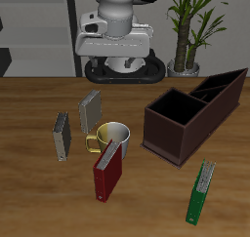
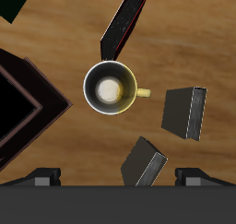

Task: Place the right yellow book into the left desk caddy's front compartment

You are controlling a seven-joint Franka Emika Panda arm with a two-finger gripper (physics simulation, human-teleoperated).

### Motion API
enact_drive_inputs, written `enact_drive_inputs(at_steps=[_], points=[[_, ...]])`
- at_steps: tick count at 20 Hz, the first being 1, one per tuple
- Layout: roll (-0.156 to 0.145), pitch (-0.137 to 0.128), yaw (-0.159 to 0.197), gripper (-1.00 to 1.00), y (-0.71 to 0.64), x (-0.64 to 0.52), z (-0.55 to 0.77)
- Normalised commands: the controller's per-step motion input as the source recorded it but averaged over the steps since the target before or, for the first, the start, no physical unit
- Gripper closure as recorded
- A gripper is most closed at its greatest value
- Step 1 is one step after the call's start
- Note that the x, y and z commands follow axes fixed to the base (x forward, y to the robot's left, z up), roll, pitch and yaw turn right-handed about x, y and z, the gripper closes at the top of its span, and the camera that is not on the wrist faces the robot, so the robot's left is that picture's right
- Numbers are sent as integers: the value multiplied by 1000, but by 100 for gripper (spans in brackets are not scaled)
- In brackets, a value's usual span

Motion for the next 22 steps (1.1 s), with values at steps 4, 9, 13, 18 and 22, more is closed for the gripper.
enact_drive_inputs(at_steps=[4,9,13,18,22], points=[[-74,-31,-46,-100,-582,178,66],[-51,-25,2,-100,-380,107,41],[-33,-49,25,-100,-391,128,13],[48,-44,57,-100,-295,45,-54],[43,-51,33,-100,-313,12,-9]])
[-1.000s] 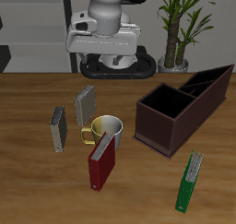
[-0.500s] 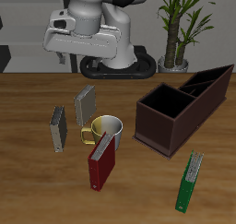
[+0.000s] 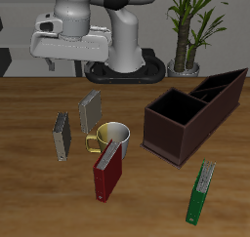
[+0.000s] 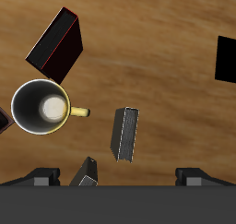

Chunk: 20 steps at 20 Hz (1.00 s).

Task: Place the right yellow book into the left desk caddy's front compartment

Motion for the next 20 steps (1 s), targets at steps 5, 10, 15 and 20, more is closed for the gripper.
enact_drive_inputs(at_steps=[5,10,15,20], points=[[-12,-44,-20,-100,-239,96,-32],[-17,-46,-51,-100,-144,93,-4],[12,-39,-32,-100,50,95,-72],[31,-8,-3,-100,43,62,-210]])
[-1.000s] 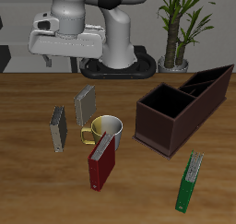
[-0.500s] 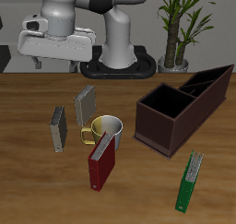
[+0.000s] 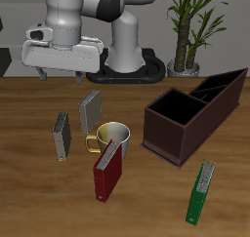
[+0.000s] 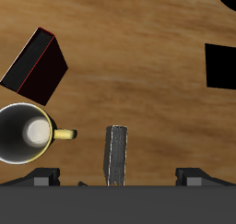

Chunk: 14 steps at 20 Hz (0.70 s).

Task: Place the right yellow book into the left desk caddy's front compartment

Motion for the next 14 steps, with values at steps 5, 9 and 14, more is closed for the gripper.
enact_drive_inputs(at_steps=[5,9,14], points=[[16,-7,-12,-100,-82,37,-222],[11,4,-5,-100,33,6,-186],[-8,-6,-17,-100,-53,21,-194]])
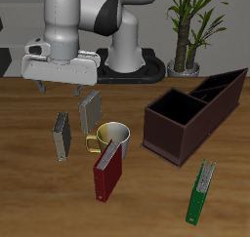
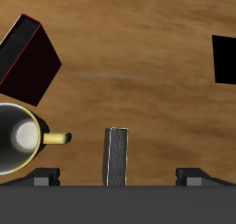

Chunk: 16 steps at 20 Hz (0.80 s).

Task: Place the right yellow book into the left desk caddy's front compartment

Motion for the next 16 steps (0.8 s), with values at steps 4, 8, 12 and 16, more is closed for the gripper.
enact_drive_inputs(at_steps=[4,8,12,16], points=[[-38,-2,-12,-100,-206,35,-187],[-35,17,-25,-100,-238,55,-211],[-30,9,-19,-100,-151,32,-184],[1,1,0,-100,71,6,-104]])
